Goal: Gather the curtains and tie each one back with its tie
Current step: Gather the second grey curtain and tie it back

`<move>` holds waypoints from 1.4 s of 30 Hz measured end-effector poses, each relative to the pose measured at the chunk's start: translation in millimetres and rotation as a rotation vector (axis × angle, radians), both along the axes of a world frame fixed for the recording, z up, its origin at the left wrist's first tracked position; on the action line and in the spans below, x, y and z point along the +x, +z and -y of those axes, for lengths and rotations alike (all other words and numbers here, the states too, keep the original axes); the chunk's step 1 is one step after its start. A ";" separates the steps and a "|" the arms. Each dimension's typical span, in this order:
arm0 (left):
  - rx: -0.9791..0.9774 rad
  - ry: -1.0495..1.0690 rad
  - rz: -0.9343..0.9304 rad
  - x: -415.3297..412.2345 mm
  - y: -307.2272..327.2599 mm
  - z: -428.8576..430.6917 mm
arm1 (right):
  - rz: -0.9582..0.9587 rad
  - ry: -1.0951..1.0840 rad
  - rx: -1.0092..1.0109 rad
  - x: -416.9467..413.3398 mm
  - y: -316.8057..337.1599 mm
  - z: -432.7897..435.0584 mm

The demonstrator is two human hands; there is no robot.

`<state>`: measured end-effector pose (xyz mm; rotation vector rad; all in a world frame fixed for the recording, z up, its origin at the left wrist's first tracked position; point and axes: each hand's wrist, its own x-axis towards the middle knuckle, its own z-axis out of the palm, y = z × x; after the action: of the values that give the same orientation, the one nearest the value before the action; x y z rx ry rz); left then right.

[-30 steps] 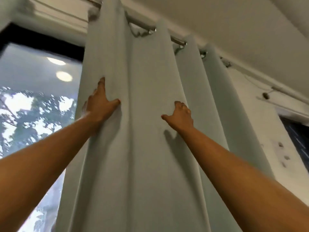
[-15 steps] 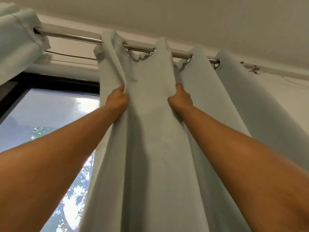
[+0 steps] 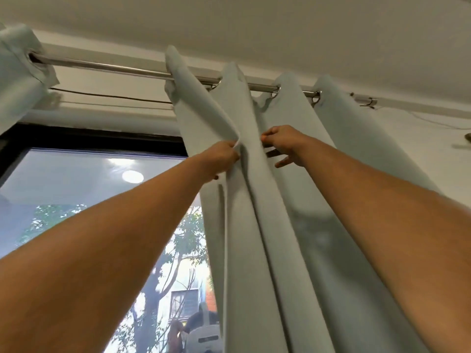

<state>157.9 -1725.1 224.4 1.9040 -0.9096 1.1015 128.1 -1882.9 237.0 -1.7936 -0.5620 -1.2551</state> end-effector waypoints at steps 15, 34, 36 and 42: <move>-0.241 0.358 0.246 14.2 2.8 33.6 | 0.027 -0.471 0.265 37.8 5.6 122.9; -0.413 0.117 0.045 -11.0 -1.1 -28.5 | -0.084 -0.081 -0.580 13.7 11.6 -66.7; -0.359 0.236 0.052 -8.6 -5.9 -12.4 | -0.198 -0.024 -0.575 21.7 4.6 -49.0; -0.371 0.298 0.055 -3.7 -6.9 16.6 | 0.230 -0.270 -0.103 42.3 2.0 28.4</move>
<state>154.3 -1741.8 217.5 1.7353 -0.4155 1.3944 170.3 -1911.3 239.0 -1.8679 -0.5311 -1.6594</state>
